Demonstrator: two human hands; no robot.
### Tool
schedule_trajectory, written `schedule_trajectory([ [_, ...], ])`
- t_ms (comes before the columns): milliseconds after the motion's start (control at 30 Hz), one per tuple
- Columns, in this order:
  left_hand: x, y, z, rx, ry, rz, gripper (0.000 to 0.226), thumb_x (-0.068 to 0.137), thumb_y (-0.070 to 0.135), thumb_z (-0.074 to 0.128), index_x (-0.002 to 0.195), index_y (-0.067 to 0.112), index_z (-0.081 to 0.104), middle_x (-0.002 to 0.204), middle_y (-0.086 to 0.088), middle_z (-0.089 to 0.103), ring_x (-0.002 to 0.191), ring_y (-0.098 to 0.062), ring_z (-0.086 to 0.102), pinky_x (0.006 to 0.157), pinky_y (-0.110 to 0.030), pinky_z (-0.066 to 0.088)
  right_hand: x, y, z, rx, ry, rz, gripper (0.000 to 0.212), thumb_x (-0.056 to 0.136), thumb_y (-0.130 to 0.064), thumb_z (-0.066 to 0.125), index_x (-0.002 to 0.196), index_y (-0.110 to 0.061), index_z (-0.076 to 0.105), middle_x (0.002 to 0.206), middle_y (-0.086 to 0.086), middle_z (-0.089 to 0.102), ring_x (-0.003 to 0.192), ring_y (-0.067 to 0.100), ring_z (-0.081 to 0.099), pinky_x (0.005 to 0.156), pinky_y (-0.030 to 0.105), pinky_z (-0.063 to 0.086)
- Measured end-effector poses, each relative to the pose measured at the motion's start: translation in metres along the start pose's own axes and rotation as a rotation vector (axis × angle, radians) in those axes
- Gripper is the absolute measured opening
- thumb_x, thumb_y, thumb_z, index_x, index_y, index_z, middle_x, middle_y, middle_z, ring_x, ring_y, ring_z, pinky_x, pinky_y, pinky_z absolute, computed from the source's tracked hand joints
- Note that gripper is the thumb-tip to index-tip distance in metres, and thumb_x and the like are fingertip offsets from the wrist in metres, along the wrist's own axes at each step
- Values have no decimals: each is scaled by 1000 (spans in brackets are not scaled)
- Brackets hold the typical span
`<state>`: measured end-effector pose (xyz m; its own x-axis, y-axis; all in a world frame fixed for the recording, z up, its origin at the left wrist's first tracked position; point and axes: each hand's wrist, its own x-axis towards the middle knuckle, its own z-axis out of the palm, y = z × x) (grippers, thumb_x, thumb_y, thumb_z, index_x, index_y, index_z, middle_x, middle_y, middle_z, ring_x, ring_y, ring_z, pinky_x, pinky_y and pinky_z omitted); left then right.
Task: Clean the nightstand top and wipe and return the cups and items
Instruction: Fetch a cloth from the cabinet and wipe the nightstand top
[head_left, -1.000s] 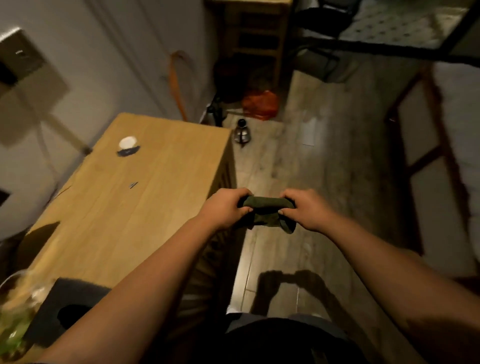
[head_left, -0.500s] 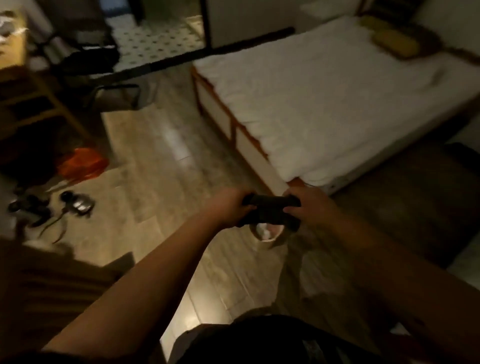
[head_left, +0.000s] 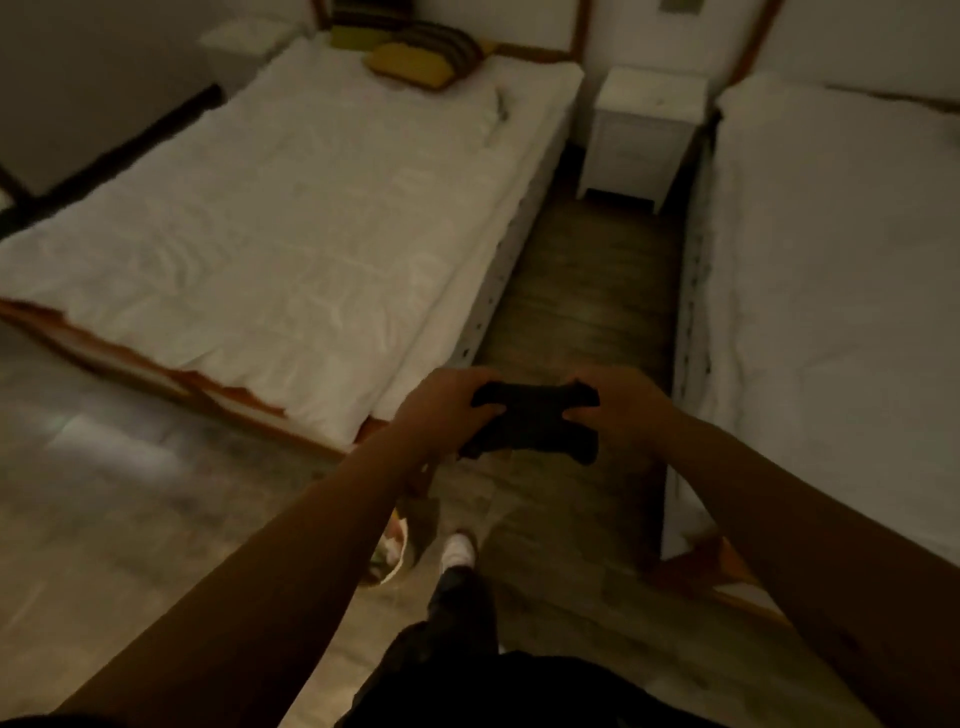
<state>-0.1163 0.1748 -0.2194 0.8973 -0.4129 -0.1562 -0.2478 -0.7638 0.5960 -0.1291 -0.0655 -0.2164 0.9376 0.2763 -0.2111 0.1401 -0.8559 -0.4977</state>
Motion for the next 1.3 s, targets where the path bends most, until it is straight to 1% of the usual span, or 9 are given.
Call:
schedule_trajectory([
  [67,48,2,-1,-17,-36,41,24,91,32,61,114,25,64,93,5,63,87,-13,61,74,-24,43,21,23,-14,50,34,81,21,87,-23,68,108,-19,64,99,-2,61,93,13,56,82,29,46],
  [167,125,5,-13,-21,-86,98,24,91,32,61,114,26,65,93,6,63,86,-12,61,76,-26,48,59,52,-38,123,79,184,16,87,-24,67,103,-25,64,90,-10,59,89,11,58,75,24,42],
  [333,240,11,-39,3,-164,190,24,91,31,62,113,22,66,98,2,68,88,-12,64,81,-30,54,124,88,-88,218,163,300,18,87,-21,67,105,-22,65,94,-3,64,88,11,60,77,25,47],
  [467,336,26,-53,9,-182,271,17,91,30,63,107,33,66,82,24,58,73,9,56,66,-8,40,176,125,-135,223,203,337,17,88,-22,66,105,-22,65,88,-5,62,81,9,59,71,22,43],
  [500,362,29,-53,20,-189,279,15,91,31,62,105,35,66,79,25,57,71,11,55,62,-7,38,190,137,-145,225,213,345,17,88,-21,66,105,-21,65,88,-5,62,81,9,59,70,21,43],
  [733,530,55,-43,42,-178,297,18,91,32,61,109,32,64,80,22,56,72,9,55,62,-9,37,300,247,-212,211,257,344,12,88,-20,66,99,-16,66,82,-4,62,70,6,56,62,20,42],
  [900,645,89,-54,54,-163,245,23,92,30,61,115,28,64,89,11,62,80,-5,61,73,-24,49,379,318,-286,229,209,306,11,87,-21,67,97,-23,63,82,-5,61,73,7,57,66,22,44],
  [1033,732,109,-72,35,-124,244,24,92,29,61,116,27,63,84,17,57,76,0,56,69,-17,41,446,360,-346,231,203,285,13,87,-20,67,99,-23,64,83,-7,59,76,7,56,70,21,43],
  [1300,914,92,-95,-34,-151,208,27,93,27,61,120,23,64,99,5,66,89,-10,63,81,-25,51,607,443,-411,212,191,275,14,87,-21,68,99,-25,63,81,-12,57,75,4,54,64,14,38],
])
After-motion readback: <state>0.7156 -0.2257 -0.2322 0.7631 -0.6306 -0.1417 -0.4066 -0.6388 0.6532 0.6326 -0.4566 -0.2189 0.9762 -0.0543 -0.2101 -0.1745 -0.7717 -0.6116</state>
